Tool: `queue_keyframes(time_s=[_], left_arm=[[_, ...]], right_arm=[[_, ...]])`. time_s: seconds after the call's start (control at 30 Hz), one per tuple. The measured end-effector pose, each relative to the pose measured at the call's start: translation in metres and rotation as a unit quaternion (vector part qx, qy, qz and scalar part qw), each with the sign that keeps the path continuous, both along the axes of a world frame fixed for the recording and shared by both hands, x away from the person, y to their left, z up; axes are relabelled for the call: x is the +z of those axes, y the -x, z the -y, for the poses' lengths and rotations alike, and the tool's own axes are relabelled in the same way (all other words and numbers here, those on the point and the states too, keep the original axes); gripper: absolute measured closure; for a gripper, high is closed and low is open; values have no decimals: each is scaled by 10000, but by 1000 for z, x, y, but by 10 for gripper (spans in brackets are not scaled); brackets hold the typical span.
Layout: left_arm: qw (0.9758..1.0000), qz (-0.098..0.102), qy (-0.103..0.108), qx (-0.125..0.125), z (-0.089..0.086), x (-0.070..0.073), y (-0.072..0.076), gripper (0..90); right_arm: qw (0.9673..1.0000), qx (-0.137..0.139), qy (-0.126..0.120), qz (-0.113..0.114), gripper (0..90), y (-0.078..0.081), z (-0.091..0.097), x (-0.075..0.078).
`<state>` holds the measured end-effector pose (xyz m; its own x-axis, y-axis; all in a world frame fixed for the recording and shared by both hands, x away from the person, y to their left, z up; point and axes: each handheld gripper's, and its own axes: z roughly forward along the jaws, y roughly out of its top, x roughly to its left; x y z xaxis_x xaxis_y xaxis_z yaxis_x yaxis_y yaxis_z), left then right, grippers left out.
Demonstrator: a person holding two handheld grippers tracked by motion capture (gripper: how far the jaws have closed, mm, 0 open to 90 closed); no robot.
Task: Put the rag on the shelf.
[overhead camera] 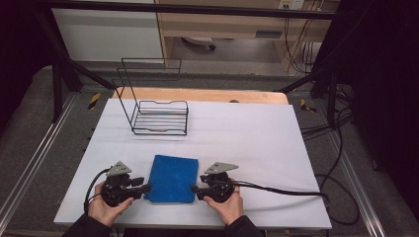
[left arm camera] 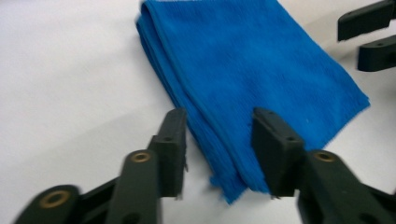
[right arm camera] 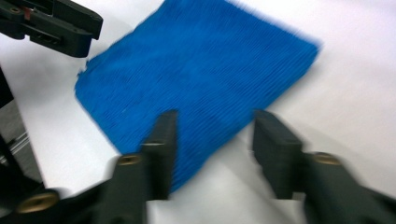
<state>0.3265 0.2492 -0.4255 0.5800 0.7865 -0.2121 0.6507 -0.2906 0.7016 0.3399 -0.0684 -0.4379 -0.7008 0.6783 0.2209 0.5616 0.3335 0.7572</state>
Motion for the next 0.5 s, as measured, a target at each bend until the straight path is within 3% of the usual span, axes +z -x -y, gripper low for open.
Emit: queue_keyframes(time_s=[0.03,0.1,0.2,0.5], left_arm=[[10000,65,1,5,-1,1,-2,518],[9999,120,0,-12,-2,4,-7,434],[9998,219,17,-29,-4,8,-16,318],[9993,333,92,-113,-8,26,-44,140]], right_arm=[[10000,0,0,0,424,0,0,0],[9998,-3,33,195,326,-4,6,3],[9996,13,19,291,187,-15,17,9],[9991,-37,51,414,78,-30,43,15]])
